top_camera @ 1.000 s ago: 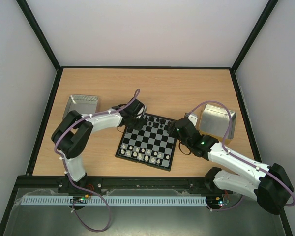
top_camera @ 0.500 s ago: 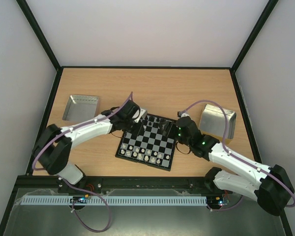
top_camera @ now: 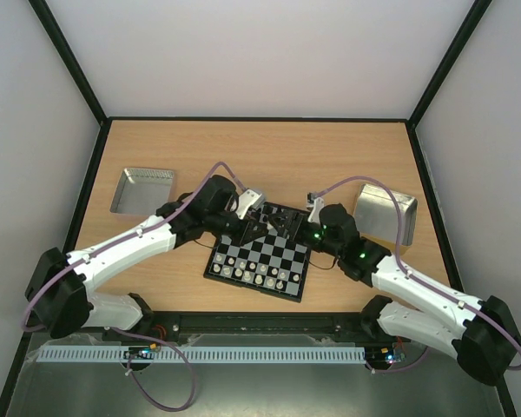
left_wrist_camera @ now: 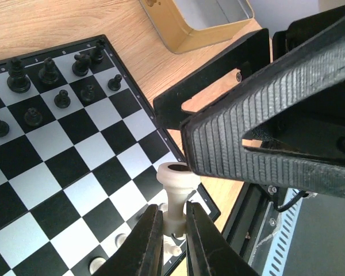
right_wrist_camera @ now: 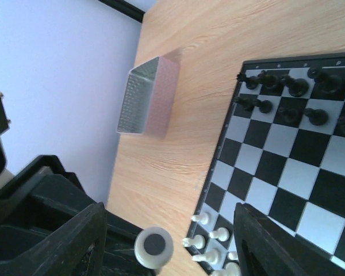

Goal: Set up the chess pieces on the board
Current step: Place the chess piece on the chessboard.

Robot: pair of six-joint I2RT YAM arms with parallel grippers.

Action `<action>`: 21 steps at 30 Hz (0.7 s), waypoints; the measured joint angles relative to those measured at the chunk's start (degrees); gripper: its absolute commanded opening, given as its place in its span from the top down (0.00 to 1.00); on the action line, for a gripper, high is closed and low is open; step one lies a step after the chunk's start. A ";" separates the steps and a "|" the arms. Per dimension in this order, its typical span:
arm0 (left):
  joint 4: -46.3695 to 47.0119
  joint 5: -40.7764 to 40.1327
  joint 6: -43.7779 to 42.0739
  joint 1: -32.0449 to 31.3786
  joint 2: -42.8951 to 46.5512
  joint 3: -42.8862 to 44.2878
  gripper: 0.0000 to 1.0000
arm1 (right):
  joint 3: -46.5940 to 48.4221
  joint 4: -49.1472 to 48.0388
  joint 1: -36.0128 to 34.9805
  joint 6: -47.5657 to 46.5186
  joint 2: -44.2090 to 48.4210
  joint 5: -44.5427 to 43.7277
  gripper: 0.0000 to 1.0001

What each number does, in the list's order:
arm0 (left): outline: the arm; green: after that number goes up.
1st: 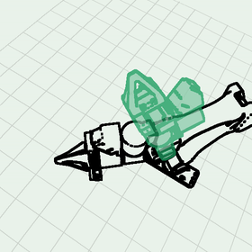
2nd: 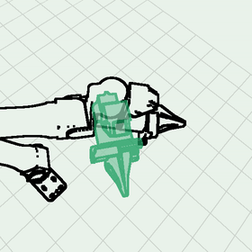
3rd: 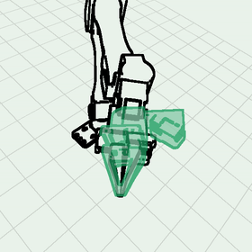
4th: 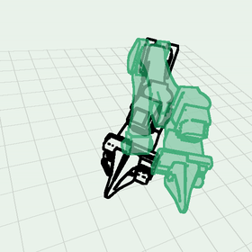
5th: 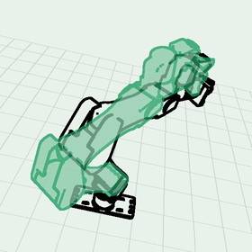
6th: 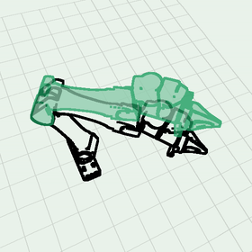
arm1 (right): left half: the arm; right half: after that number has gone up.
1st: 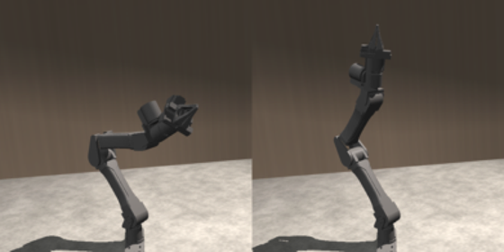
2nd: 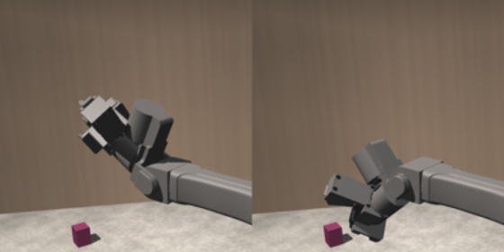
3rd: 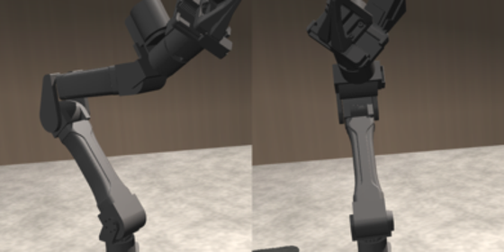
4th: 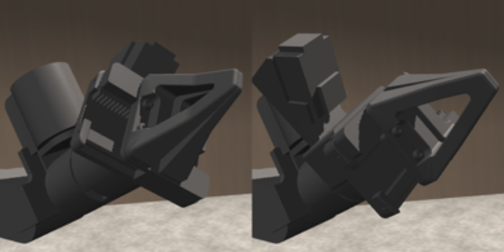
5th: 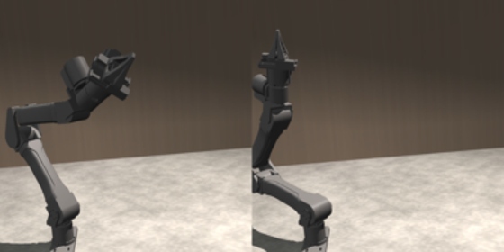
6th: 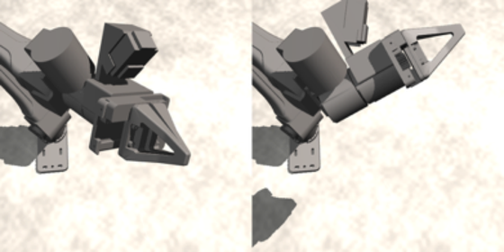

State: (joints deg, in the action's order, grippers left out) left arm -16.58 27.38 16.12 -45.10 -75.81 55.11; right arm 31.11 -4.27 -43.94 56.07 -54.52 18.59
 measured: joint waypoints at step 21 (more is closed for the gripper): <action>1.36 0.87 0.70 0.07 1.18 0.00 0.87 | -0.94 -5.18 0.07 10.69 0.09 7.41 0.84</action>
State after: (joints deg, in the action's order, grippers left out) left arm -15.22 28.25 16.82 -45.04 -74.63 55.11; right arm 30.17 -9.45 -43.88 66.76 -54.43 26.00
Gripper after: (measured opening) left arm 0.125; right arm 0.236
